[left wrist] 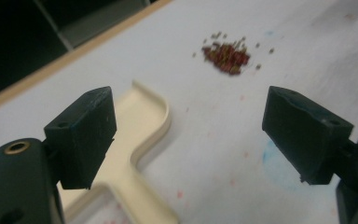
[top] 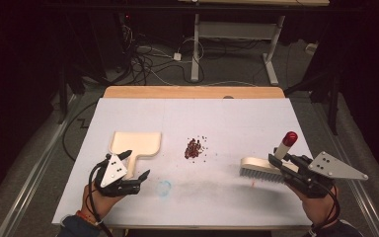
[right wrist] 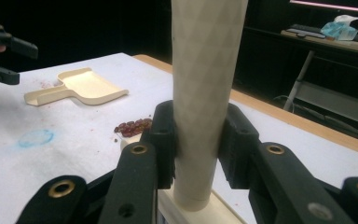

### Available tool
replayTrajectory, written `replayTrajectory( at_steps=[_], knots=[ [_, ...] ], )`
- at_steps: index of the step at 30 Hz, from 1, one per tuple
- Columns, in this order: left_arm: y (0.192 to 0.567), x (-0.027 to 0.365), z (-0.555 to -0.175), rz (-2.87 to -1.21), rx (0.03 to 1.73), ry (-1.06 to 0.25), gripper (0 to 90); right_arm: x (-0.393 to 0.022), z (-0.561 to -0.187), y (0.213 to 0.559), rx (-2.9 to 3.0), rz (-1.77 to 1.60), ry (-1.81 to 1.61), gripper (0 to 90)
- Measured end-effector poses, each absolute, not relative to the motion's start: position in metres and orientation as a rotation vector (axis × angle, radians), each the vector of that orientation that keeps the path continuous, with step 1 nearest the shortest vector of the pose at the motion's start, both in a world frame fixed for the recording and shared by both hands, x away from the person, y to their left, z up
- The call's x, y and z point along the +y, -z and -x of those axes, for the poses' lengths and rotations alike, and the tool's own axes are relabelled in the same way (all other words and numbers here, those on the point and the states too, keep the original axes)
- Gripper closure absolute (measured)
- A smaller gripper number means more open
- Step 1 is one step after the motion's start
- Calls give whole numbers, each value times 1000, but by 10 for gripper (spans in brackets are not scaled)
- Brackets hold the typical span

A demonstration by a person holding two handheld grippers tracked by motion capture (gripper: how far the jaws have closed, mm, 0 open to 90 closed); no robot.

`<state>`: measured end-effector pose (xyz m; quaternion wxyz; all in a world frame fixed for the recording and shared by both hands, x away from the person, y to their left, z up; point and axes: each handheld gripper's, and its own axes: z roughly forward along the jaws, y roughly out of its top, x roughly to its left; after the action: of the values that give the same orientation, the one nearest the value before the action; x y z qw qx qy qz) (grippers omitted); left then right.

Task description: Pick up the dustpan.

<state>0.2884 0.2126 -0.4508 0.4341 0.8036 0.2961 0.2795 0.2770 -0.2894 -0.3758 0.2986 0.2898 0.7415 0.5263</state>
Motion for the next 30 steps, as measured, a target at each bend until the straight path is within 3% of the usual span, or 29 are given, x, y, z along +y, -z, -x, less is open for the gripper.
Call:
replayTrajectory(
  at_steps=[3,24,30],
  knots=[
    [465,222,-290,-2022,820,-641,176,-290,-278,378,1978,-776,-1400,704],
    [463,234,-279,-2119,931,-714,188,-284,-291,377,1994,-735,-1398,704],
    [468,232,-309,-2171,1146,-564,199,-284,-290,376,1977,-727,-1395,703]
  ],
)
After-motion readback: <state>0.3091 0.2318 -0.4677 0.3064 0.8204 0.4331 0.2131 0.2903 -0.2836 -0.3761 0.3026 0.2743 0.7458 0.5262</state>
